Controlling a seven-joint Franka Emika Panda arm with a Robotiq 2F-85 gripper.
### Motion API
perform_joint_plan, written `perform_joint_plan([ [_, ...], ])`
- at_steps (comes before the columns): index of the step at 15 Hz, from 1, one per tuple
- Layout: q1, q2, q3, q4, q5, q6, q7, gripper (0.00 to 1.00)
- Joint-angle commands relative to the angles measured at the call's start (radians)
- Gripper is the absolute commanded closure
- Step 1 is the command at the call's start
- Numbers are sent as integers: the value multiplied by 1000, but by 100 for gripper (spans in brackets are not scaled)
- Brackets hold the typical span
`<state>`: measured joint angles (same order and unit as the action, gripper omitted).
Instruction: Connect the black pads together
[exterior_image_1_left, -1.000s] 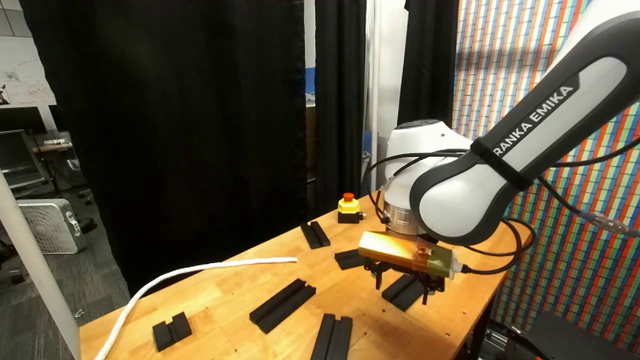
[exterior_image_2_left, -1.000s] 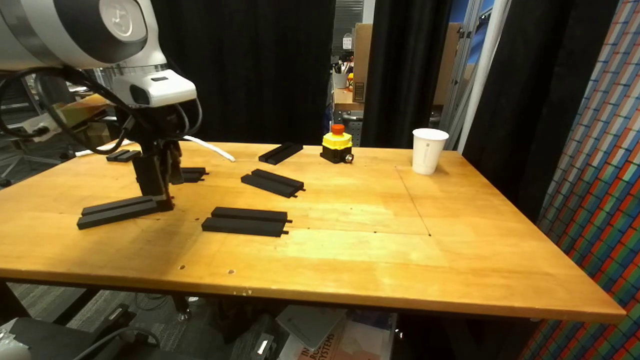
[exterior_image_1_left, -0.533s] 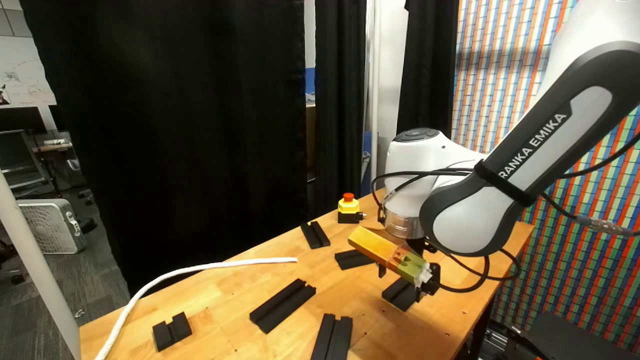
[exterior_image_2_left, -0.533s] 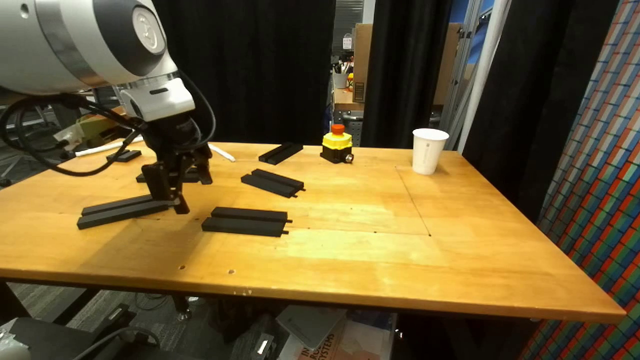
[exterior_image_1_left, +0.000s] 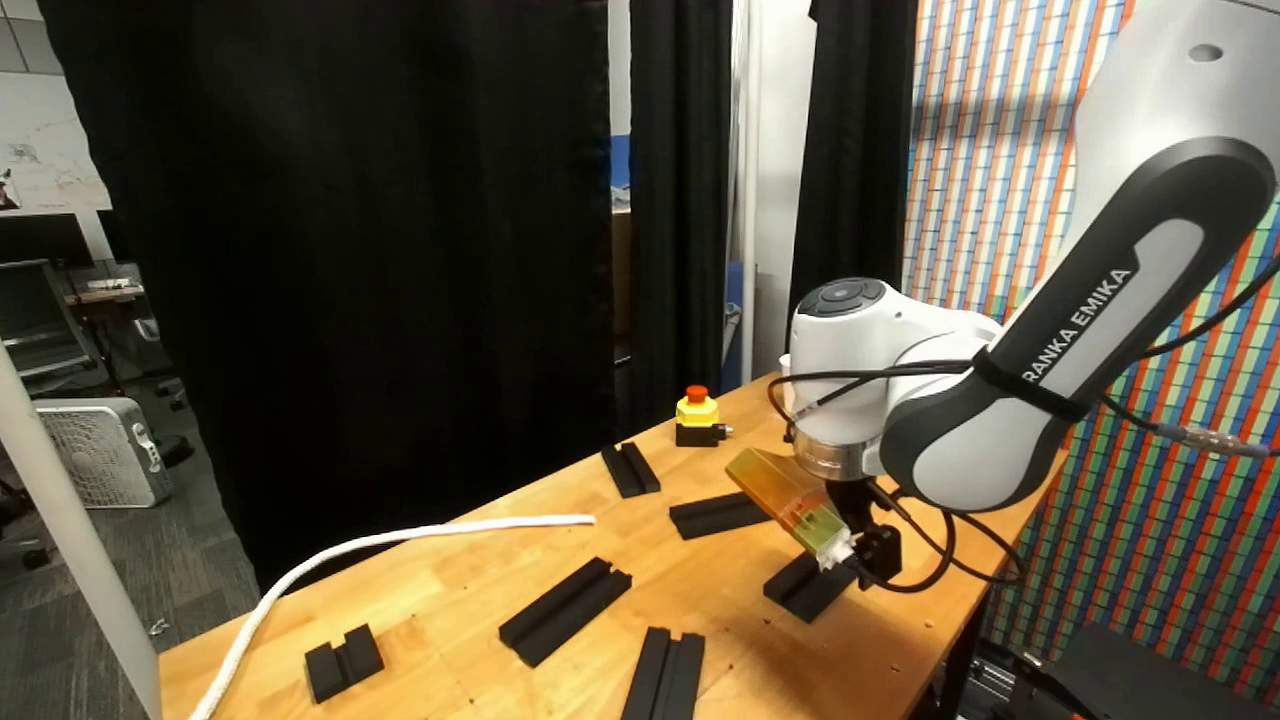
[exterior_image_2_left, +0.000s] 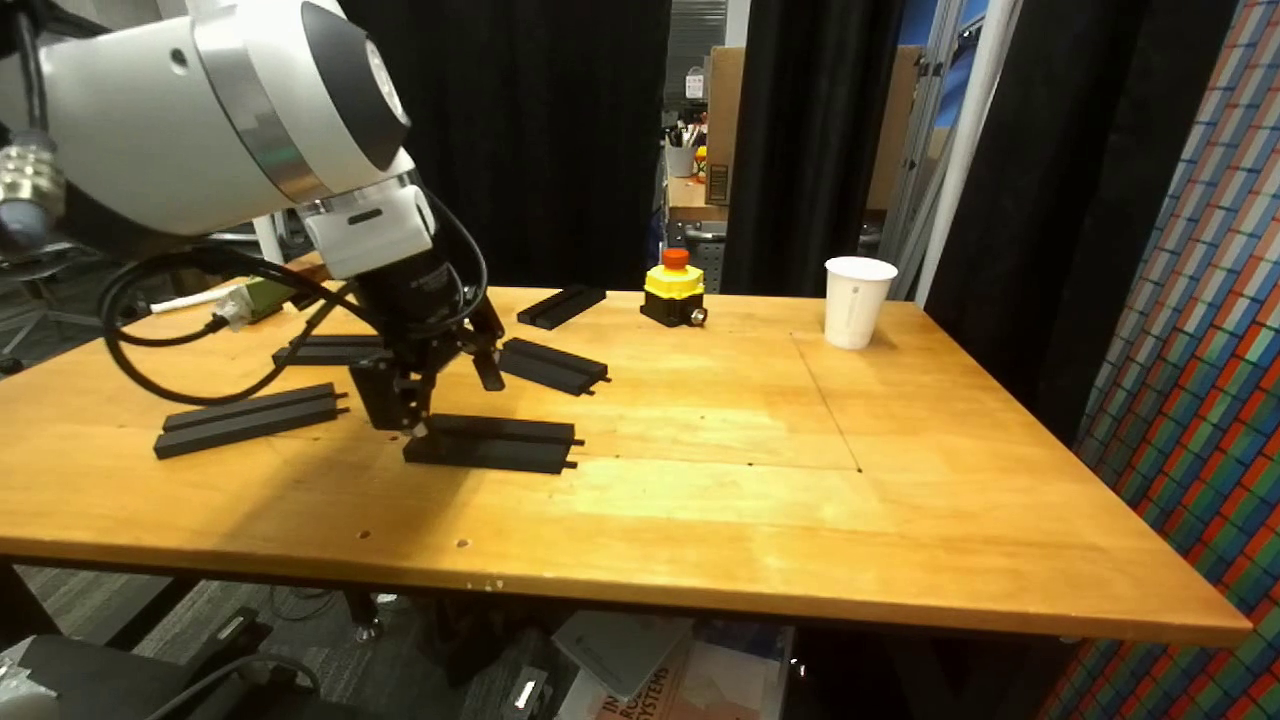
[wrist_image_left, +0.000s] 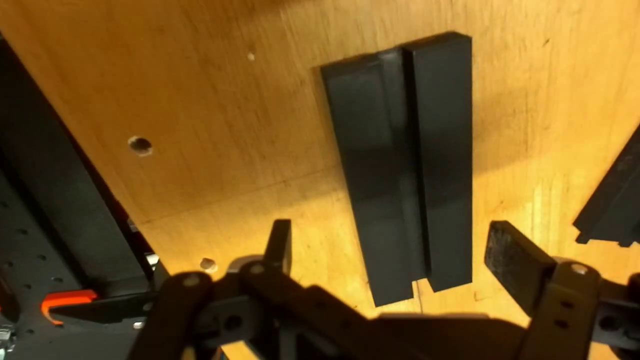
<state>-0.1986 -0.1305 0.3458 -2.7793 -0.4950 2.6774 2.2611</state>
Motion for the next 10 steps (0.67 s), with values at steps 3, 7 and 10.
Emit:
perform_joint_plan([
  [3,-60,75,-21,2,-95,103,39,0],
  [7,-79,132,-38,10,-106,210,15,0],
  [10,-82,164,-46,23,-103,248,1,0],
])
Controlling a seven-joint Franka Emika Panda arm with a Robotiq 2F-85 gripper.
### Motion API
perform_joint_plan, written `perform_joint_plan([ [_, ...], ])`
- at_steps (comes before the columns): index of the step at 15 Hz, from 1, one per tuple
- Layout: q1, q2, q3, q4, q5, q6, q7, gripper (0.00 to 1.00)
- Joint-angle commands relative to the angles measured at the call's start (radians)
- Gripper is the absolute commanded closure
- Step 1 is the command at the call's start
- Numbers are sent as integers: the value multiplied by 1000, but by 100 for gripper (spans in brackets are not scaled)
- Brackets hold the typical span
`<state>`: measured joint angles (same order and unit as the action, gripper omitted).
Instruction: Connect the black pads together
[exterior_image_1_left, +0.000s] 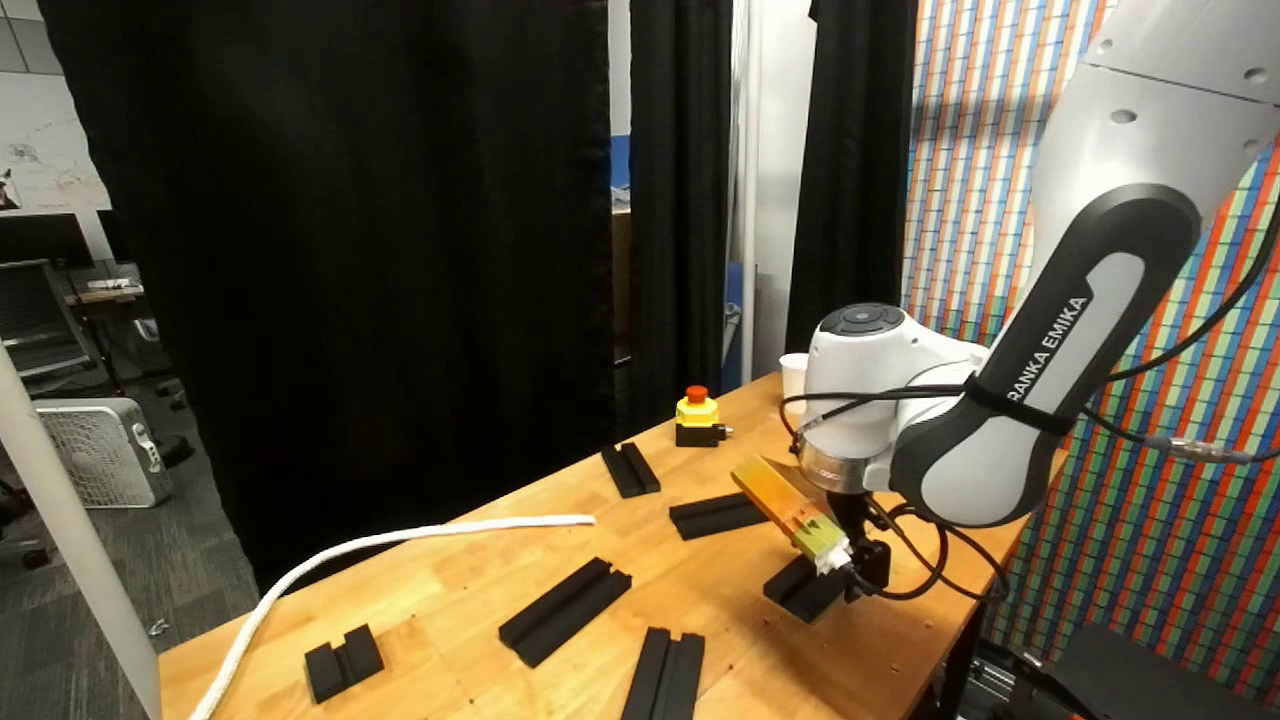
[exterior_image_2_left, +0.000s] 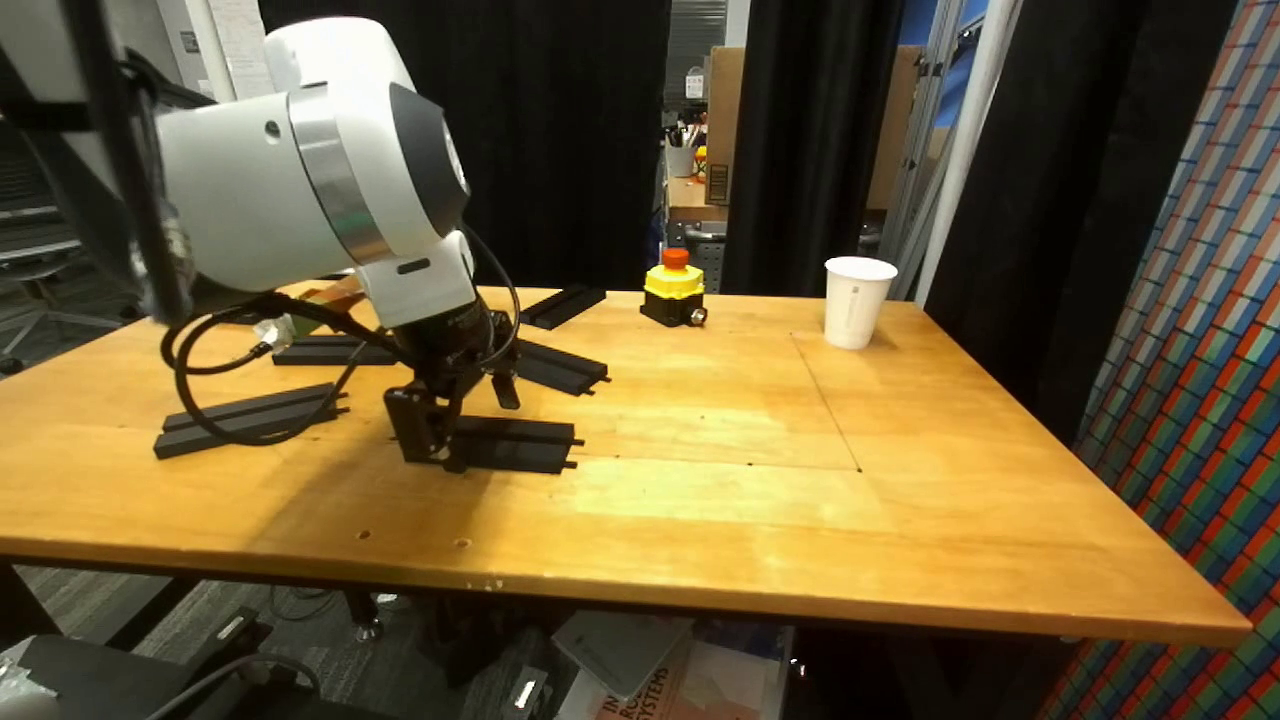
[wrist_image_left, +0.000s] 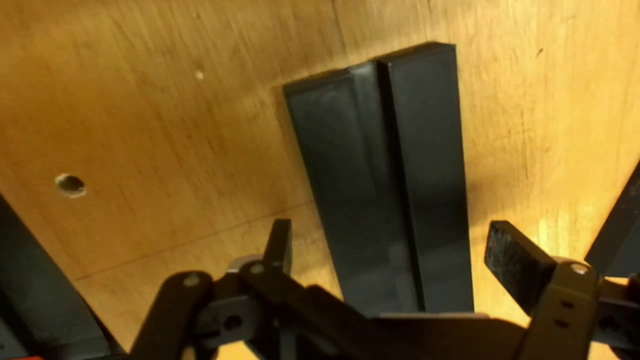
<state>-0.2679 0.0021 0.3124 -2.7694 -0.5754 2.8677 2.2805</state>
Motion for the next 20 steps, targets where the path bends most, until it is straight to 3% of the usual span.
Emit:
perform_joint_plan([
  [1,-12,39,-14,16,-22,64,-23,0],
  [11,-15,87,-9,42,13,77,-132,0],
  [18,-28,143,15,65,141,63,-329,0],
  [19,-30,145,17,70,160,58,-350,2],
  [20,-29,142,17,74,169,49,-367,26],
])
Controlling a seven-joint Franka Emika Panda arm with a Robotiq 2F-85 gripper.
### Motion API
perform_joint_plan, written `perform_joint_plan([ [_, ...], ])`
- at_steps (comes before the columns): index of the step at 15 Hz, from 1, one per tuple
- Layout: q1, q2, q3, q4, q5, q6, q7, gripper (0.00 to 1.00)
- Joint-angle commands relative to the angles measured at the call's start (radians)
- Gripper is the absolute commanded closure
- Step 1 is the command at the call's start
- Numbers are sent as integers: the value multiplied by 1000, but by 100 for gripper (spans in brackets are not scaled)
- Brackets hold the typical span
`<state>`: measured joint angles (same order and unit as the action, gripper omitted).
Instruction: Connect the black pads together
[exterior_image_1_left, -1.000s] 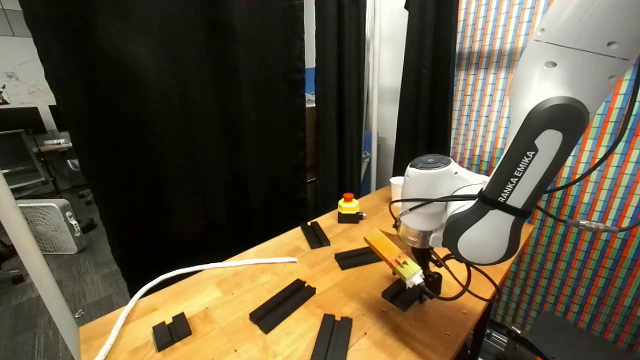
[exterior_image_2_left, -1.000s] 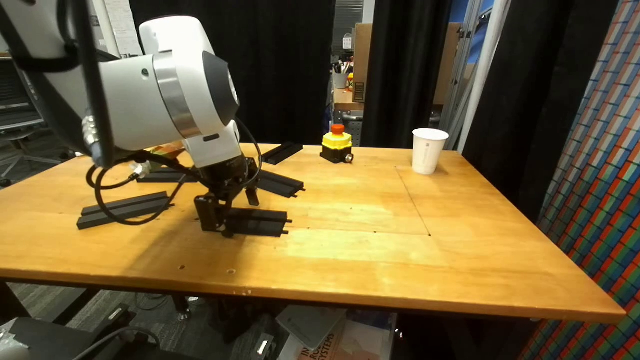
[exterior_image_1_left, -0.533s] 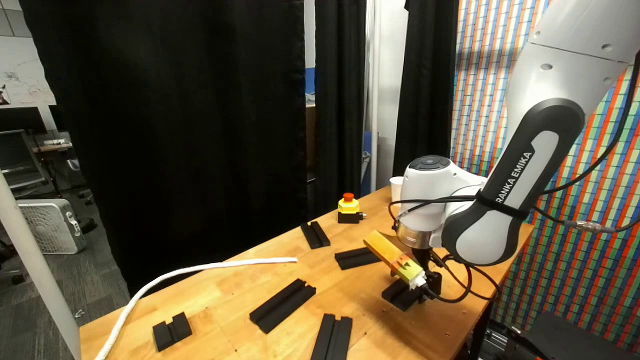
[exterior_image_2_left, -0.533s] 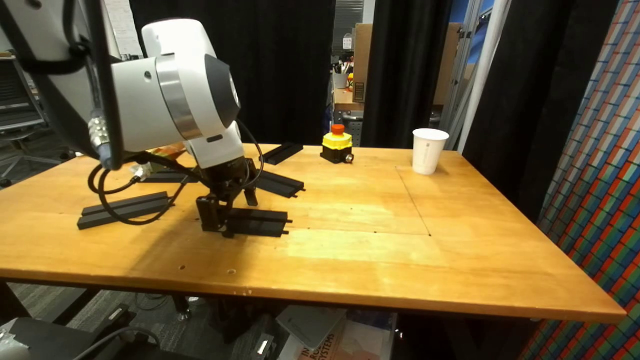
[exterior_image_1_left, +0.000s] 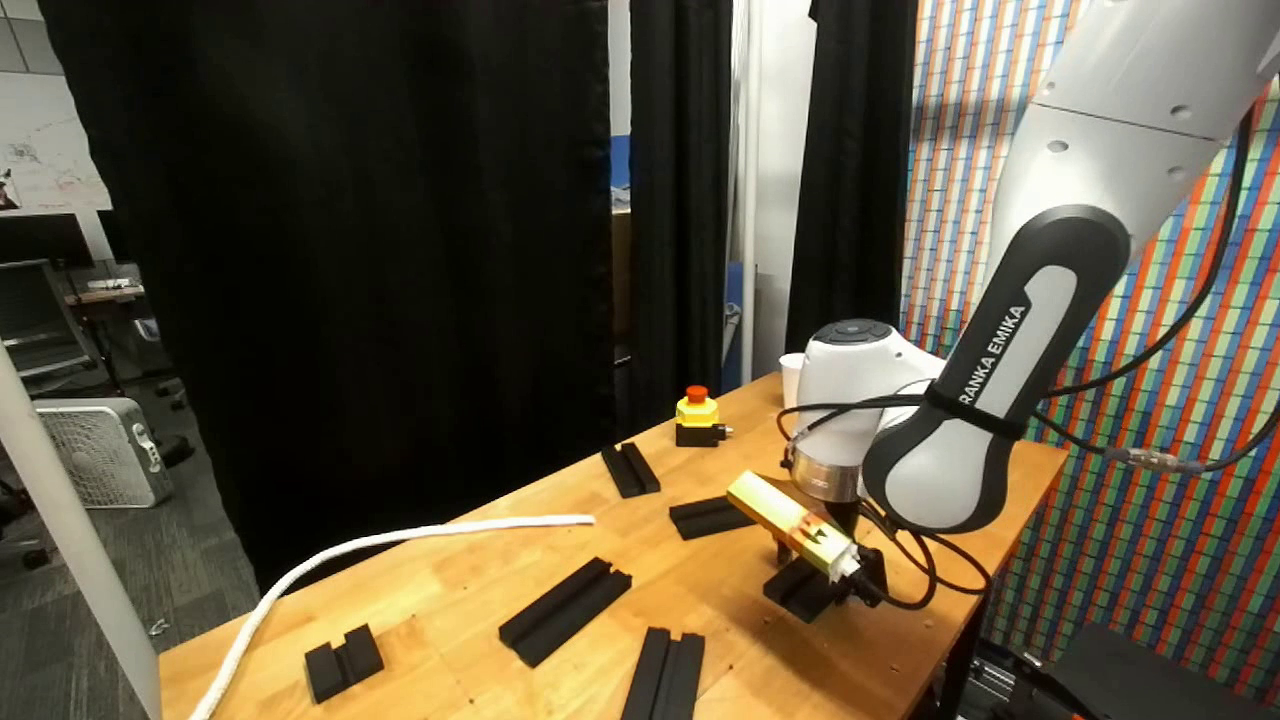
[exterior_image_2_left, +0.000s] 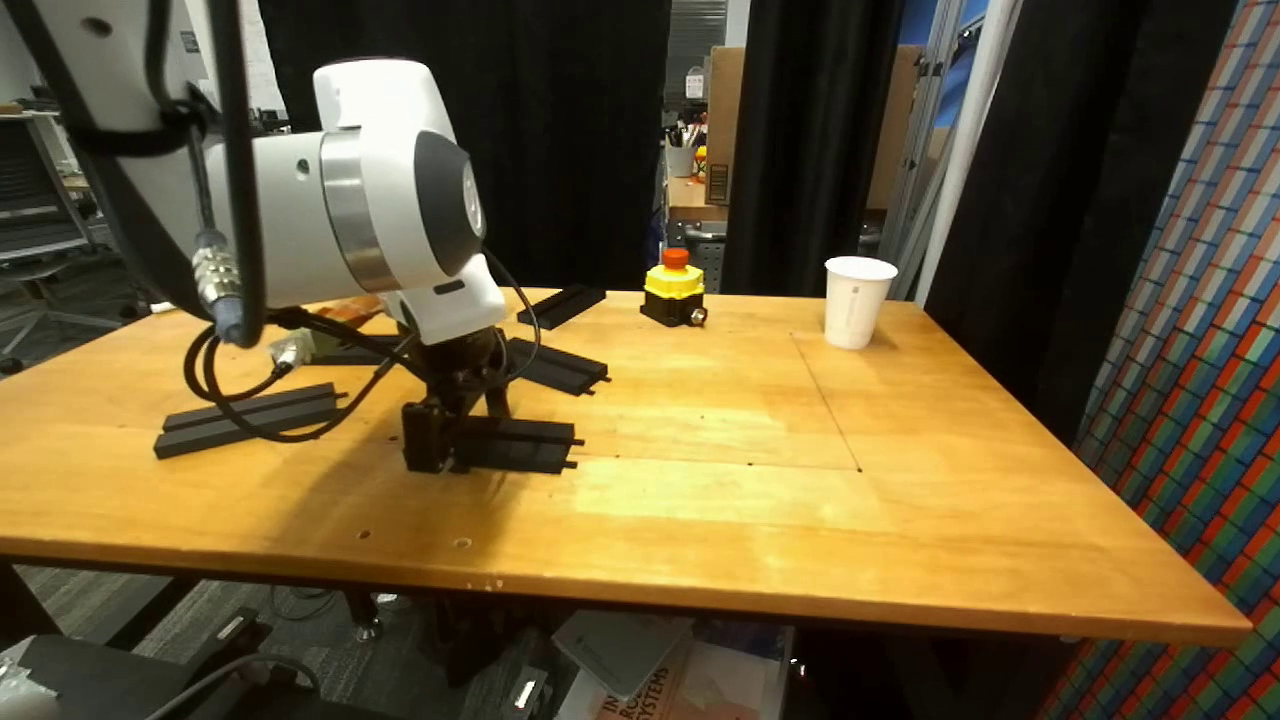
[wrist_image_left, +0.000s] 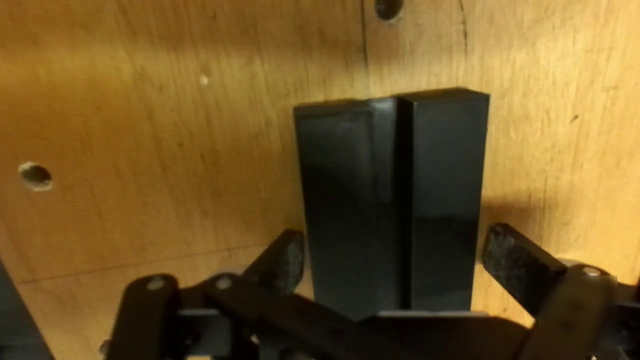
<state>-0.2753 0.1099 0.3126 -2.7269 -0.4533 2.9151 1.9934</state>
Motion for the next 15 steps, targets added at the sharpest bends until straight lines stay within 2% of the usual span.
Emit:
perform_joint_plan([
  [1,-21,35,18,34,60,-3,-96,27],
  [2,-21,34,20,40,69,-9,-111,31],
  [4,-18,31,24,55,93,-21,-148,46],
  [8,-18,36,52,94,167,-77,-261,49],
  [9,132,24,-78,101,248,-95,-332,50],
  [12,210,15,-123,145,348,-173,-446,52],
  [15,286,18,-160,178,382,-211,-493,54],
])
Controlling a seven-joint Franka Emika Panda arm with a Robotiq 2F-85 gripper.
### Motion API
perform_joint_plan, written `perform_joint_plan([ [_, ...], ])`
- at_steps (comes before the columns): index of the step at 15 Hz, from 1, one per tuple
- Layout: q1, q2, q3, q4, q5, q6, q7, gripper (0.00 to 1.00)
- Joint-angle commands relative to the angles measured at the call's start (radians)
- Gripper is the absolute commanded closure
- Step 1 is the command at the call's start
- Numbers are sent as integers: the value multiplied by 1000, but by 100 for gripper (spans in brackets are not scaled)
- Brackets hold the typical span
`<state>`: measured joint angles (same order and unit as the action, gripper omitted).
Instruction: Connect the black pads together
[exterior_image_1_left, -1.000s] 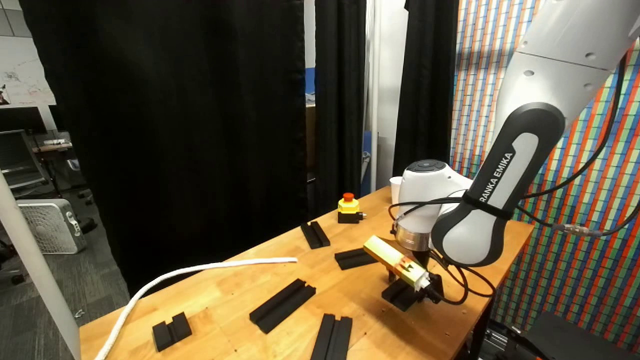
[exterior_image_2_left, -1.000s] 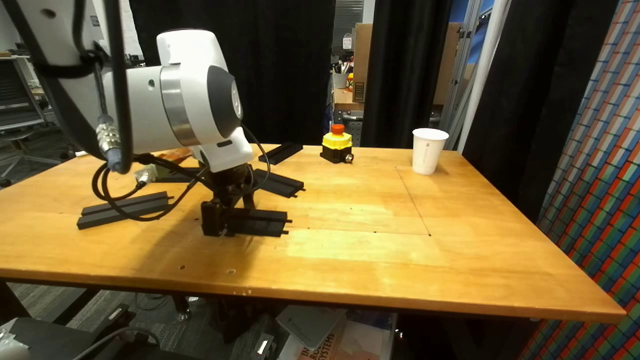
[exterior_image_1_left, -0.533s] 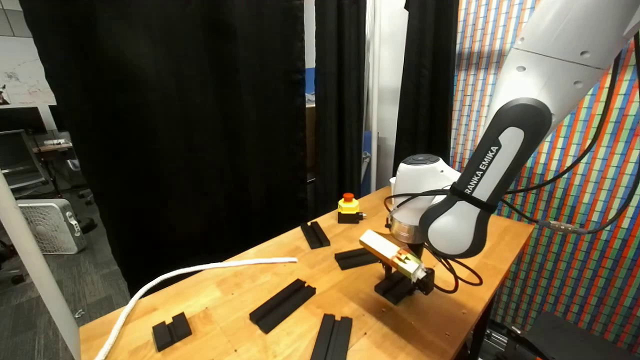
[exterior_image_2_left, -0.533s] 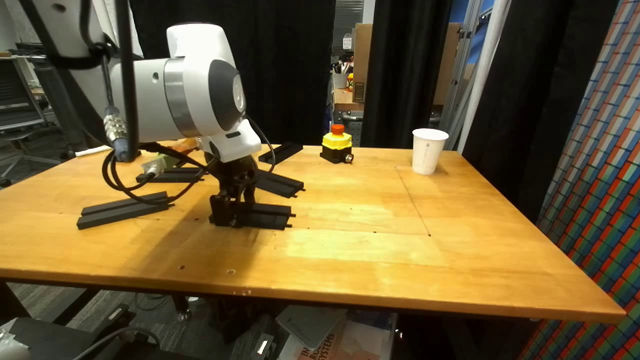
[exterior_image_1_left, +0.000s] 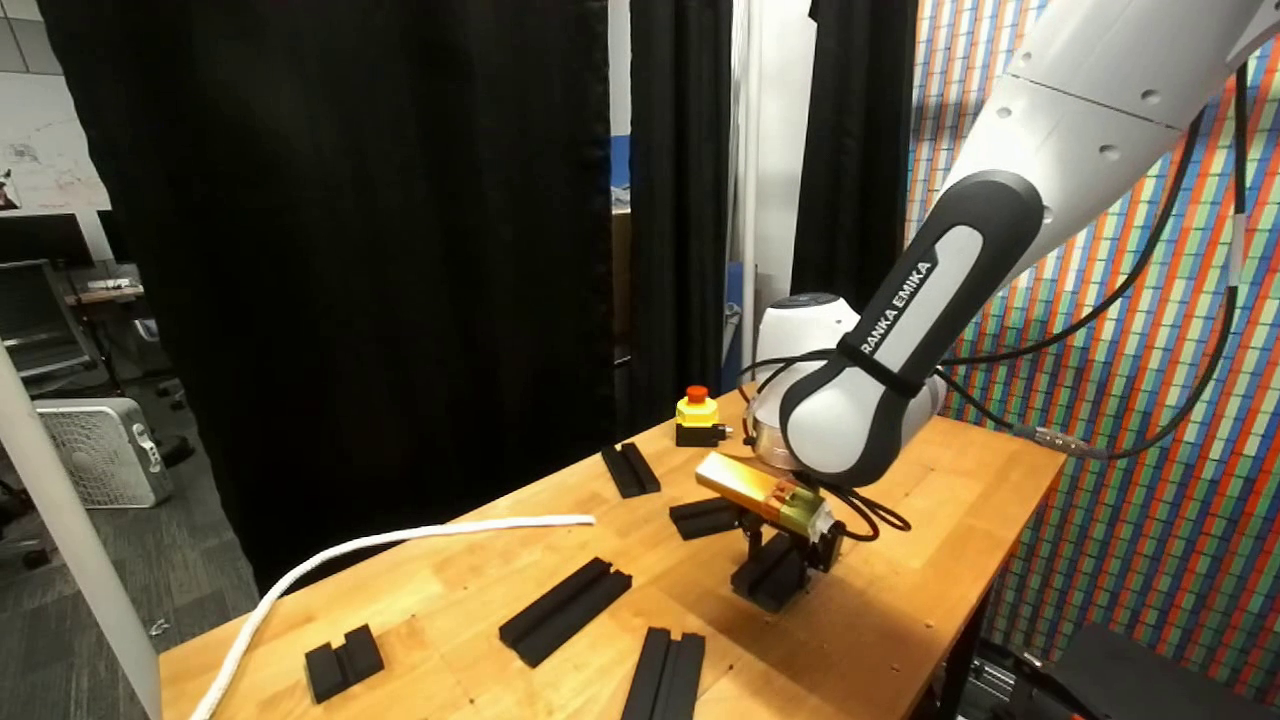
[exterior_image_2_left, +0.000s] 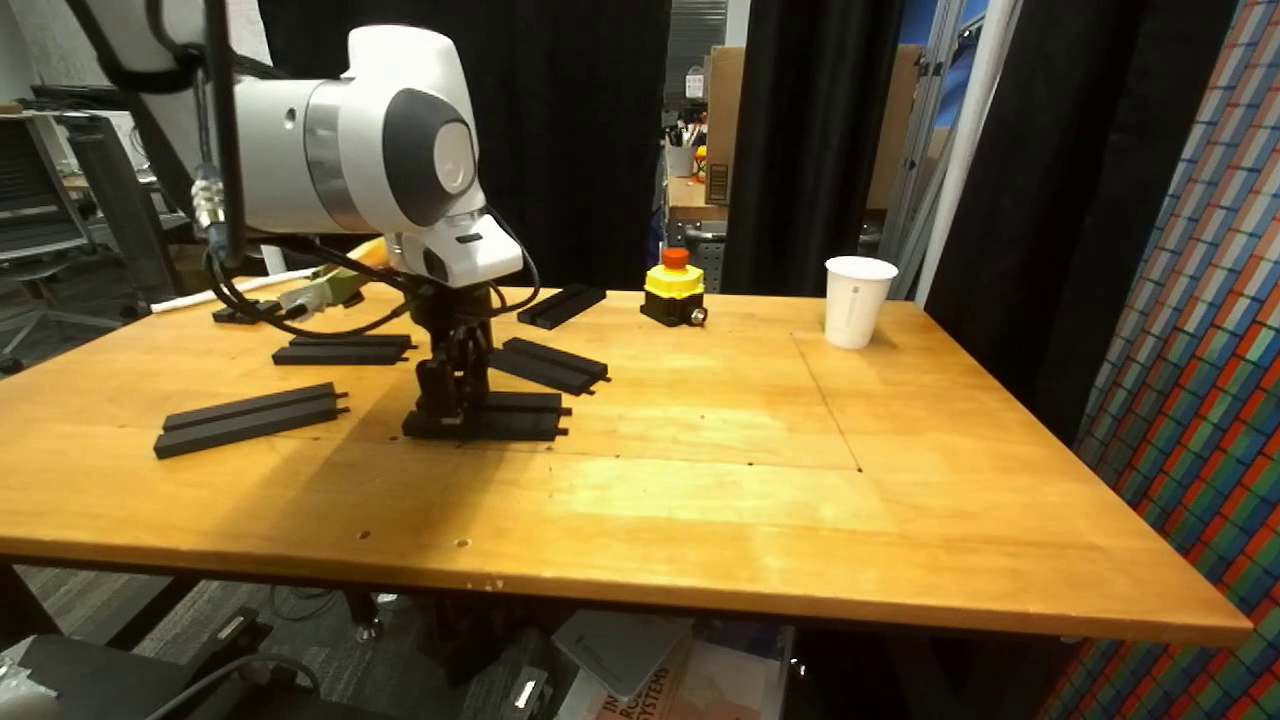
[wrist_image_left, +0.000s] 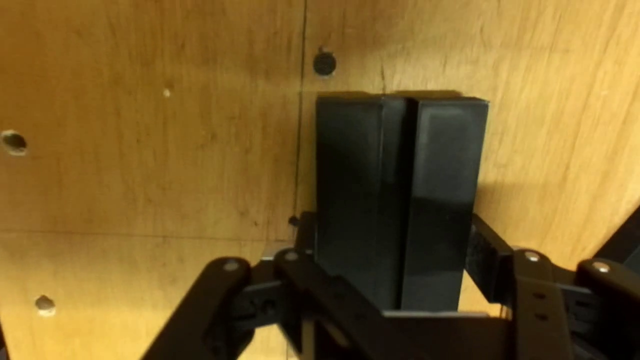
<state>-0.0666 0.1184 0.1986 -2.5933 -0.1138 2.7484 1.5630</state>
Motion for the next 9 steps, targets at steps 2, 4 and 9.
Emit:
perform_joint_plan([
  [2,120,12,-63,59,24,-47,-66,54],
  [4,155,18,-72,72,5,-41,-67,54],
  [9,213,50,-72,109,11,-14,-102,54],
])
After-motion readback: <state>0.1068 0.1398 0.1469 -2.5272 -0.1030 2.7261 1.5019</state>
